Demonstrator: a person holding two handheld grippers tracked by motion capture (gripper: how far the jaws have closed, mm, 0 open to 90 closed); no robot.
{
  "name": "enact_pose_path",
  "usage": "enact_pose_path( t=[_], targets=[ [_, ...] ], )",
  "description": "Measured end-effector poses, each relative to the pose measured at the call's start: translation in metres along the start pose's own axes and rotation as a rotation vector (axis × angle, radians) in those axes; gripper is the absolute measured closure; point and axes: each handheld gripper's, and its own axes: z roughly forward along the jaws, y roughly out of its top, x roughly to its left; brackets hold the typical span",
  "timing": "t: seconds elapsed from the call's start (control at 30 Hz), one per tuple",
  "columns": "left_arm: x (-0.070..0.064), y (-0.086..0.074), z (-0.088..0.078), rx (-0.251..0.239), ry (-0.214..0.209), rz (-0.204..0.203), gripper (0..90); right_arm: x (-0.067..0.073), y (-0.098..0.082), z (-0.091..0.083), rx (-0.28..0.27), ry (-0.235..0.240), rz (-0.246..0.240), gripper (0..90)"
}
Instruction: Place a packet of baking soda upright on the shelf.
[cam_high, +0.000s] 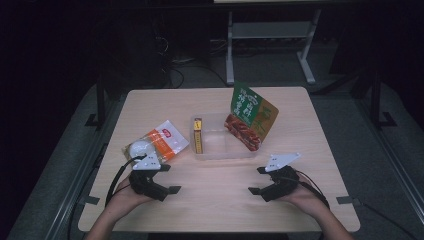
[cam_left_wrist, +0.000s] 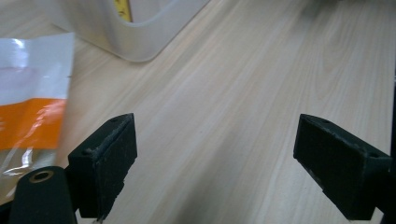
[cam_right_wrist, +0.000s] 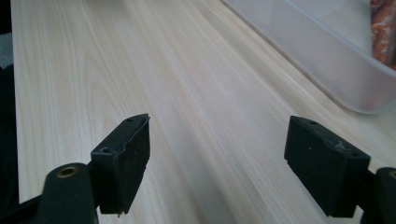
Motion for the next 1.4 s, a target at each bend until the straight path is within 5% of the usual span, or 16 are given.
enact_pose_path(
  t=[0.5, 1.03, 1.3, 1.4],
  targets=[
    [0.038, 0.012, -0.032, -0.022, 0.113, -0.031, 13.3, 0.008, 0.000, 0.004, 0.003, 0.005, 0.007, 22.5],
    [0.104, 0.015, -0.031, 0.025, 0.284, -0.089, 14.3, 0.006, -0.003, 0.002, 0.001, 0.009, 0.031, 22.5],
    [0.141, 0.002, -0.021, 0.039, 0.272, -0.132, 14.3, 0.005, -0.003, 0.004, 0.014, 0.009, 0.027, 22.6],
    [0.156, -0.007, -0.017, 0.045, 0.259, -0.188, 14.3, 0.004, -0.004, 0.004, 0.014, 0.008, 0.017, 22.6]
  ],
)
